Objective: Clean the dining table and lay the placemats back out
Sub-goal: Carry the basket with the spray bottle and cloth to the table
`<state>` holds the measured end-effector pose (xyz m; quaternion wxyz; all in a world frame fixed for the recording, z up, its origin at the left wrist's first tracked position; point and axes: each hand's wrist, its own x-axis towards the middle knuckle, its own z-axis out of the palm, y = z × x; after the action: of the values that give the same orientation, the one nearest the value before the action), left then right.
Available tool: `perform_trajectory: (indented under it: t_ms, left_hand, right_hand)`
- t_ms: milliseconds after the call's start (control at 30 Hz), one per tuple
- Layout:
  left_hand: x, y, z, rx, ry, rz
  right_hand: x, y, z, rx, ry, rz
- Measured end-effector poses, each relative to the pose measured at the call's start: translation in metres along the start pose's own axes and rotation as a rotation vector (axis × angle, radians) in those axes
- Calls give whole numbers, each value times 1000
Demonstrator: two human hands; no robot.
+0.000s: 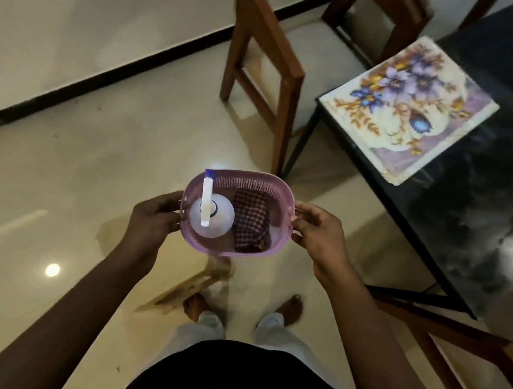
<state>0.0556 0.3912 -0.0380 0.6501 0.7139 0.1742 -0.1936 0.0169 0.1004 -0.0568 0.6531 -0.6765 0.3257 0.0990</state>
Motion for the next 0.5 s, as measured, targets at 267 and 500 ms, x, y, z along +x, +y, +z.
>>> perform_trajectory:
  t_ms: [267, 500]
  left_hand:
    - [-17, 44, 148, 34, -126, 43]
    - [-14, 68, 264, 104, -240, 50]
  right_hand:
    - [-17, -17, -147, 57, 165, -101]
    - [-17, -21, -257, 146, 295, -127]
